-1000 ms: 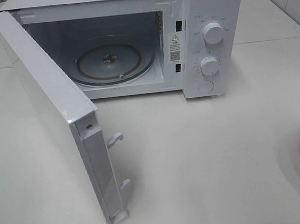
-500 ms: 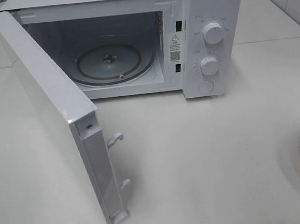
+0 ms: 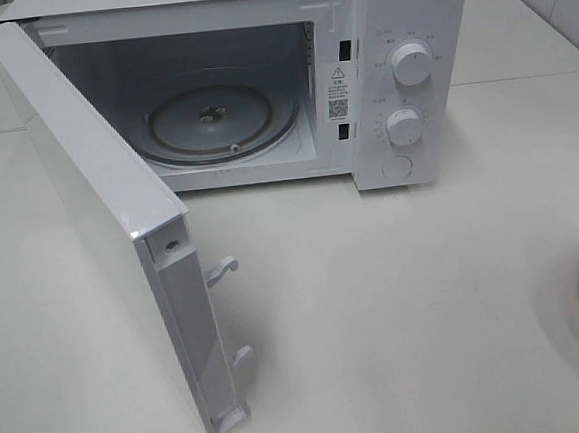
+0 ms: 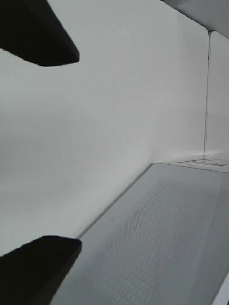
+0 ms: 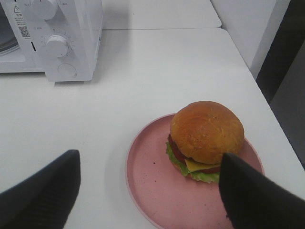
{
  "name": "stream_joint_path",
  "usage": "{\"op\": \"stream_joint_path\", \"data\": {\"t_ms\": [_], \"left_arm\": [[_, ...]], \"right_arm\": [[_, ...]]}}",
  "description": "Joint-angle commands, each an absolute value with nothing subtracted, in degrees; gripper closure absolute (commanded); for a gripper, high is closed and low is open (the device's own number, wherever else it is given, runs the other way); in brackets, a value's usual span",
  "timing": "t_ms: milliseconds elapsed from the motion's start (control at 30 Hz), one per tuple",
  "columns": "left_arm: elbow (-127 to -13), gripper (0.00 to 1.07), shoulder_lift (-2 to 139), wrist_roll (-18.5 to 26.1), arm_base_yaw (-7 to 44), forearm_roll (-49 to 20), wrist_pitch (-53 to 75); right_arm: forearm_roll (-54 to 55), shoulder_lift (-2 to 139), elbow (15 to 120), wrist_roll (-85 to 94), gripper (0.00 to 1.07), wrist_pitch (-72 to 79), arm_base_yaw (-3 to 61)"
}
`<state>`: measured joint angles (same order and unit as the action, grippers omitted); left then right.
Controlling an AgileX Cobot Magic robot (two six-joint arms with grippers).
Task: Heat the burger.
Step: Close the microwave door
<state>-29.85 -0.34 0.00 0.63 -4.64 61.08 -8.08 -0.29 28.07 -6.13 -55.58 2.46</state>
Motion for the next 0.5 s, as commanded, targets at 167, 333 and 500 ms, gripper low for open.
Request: {"op": "stream_joint_path", "data": {"t_ms": [167, 333, 500], "left_arm": [[-31.57, 0.27, -0.34, 0.00, 0.52, -5.73, 51.62], [-31.46, 0.53, 3.38, 0.00, 0.52, -5.61, 46.58], [-30.77, 0.89, 10.60, 0.00, 0.52, -5.44, 36.90]], "right_arm": [[-8.08, -1.89, 28.07, -6.02, 0.31, -55.23, 2.01], [-8.08, -1.89, 28.07, -6.02, 0.31, -55.23, 2.01], [-8.08, -1.89, 28.07, -6.02, 0.31, -55.23, 2.01]]}}
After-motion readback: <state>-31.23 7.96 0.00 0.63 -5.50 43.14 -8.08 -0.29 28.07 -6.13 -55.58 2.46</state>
